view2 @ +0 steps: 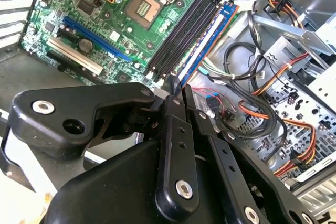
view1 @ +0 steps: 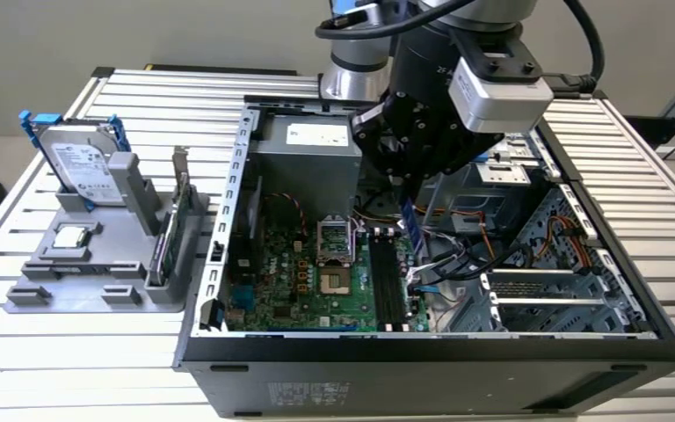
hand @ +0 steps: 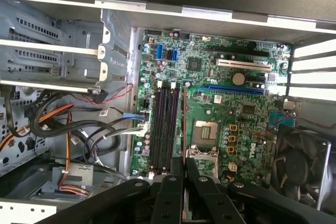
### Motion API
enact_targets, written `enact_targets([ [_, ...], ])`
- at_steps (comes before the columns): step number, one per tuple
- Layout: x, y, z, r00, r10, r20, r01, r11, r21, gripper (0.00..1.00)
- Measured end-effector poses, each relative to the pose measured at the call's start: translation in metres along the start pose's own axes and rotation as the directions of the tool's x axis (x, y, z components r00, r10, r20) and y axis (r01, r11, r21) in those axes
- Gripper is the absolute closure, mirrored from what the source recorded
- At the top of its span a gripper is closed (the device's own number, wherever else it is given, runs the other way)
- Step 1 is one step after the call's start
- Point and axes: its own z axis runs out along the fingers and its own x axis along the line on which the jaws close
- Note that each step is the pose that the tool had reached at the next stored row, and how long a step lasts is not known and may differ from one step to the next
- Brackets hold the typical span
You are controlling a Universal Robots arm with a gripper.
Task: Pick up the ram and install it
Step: 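Insert the ram into the slot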
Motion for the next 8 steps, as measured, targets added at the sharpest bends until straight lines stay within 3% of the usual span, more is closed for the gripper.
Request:
enact_targets([
  [8,0.0001,0.0,0.0042,1.0,0.0,0.0001,0.0,1.0,-0.0001,1.0],
])
